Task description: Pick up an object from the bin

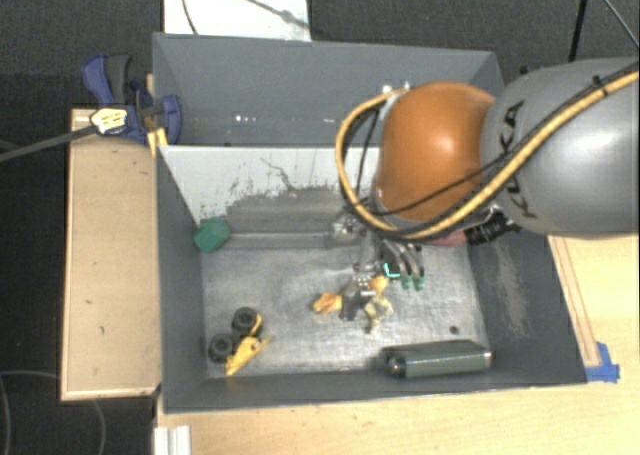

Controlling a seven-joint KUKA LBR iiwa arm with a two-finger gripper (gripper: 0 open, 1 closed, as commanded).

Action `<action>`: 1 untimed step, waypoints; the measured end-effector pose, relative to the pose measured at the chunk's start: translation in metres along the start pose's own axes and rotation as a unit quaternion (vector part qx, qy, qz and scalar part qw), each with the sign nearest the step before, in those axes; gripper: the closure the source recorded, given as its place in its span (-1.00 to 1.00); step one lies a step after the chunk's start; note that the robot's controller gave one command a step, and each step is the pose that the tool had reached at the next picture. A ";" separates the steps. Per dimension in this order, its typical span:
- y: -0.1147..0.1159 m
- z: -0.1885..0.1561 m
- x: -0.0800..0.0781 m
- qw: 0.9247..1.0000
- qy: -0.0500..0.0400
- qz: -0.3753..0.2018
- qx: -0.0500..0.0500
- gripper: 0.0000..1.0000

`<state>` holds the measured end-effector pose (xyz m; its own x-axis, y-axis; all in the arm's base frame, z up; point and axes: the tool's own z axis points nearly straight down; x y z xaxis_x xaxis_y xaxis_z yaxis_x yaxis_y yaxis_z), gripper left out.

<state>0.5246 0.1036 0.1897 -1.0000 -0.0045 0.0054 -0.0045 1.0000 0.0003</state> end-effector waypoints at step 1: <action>0.000 -0.004 -0.002 1.000 -0.004 0.002 0.000 -1.00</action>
Offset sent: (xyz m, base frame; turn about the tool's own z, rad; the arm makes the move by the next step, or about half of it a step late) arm 0.0201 -0.0232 -0.1180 -0.0492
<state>0.5264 0.1032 0.1937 -1.0000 -0.0014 -0.0027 -0.0014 1.0000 0.0013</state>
